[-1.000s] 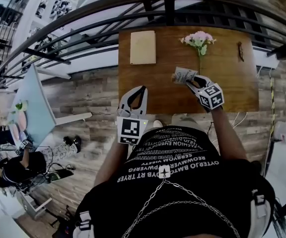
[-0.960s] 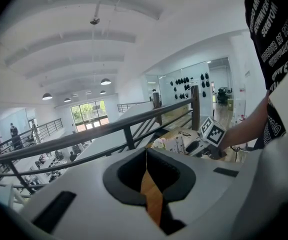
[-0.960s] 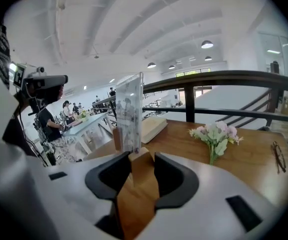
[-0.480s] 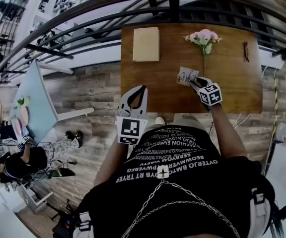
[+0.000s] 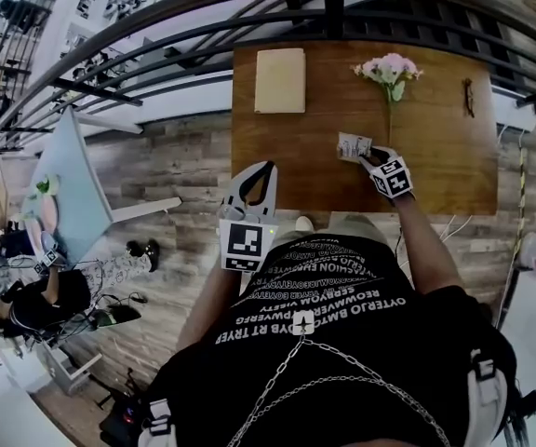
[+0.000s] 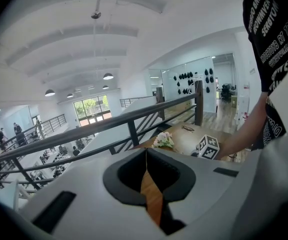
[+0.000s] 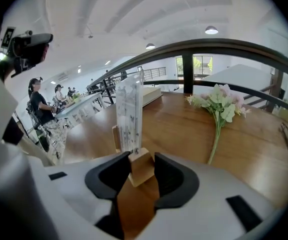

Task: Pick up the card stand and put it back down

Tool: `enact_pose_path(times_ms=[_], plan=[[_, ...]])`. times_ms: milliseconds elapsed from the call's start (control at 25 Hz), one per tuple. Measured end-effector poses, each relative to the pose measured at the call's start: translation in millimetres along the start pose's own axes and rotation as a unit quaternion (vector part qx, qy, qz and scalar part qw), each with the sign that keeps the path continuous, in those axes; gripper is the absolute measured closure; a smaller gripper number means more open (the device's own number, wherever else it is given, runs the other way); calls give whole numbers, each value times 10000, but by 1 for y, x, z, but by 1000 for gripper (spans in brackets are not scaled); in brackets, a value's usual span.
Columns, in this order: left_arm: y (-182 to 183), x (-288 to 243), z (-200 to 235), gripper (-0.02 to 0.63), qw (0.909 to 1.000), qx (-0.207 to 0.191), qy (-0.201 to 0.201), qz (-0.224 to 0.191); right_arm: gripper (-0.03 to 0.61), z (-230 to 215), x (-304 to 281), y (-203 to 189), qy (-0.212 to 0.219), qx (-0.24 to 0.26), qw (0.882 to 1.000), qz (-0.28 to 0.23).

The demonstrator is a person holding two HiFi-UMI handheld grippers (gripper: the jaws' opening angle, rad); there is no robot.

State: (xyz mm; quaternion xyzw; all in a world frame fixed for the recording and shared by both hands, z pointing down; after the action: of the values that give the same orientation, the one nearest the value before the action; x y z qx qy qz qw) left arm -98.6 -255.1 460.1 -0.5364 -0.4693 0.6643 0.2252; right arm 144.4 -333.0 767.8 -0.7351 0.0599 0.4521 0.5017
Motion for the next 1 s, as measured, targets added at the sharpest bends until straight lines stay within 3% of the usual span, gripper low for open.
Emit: enact_pose_path(times_ms=[240,520,720,800,920,1000], plan=[[-3,6,11,584,10000,49,53,-31,410,7,-7,-8,-86,311,9994,146],[-4,15,12,584,9999,34,-48,-144,391,11,5,-6,-368,304,9987,166],[-3,20,17,584,9992,29,-203,-332,379,11,39,2,-918,162,9956,8],[0,22,19,584,9988,34,-219,-429,397,11,60,8,-1116,11,9936,-185],[6,28,20,584,9973,116,-248,-674,544,19,97,20,-1393,-113,9886,-557],[13,34,19,584,9945,154,-341,-983,561,25,120,30,-1617,-233,9839,-731]])
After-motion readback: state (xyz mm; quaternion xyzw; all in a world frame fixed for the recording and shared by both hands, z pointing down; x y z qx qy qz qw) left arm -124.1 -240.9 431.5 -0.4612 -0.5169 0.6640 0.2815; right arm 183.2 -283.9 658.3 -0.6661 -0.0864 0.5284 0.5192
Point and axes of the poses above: the fingertips, and each gripper's own axes: x backward along the fingers, z to its left, y out of its top, the point moved 4 cm from there along x, backward along the fingers, and after that the axes turned 10 degrees about x, right-handed, at the moved point
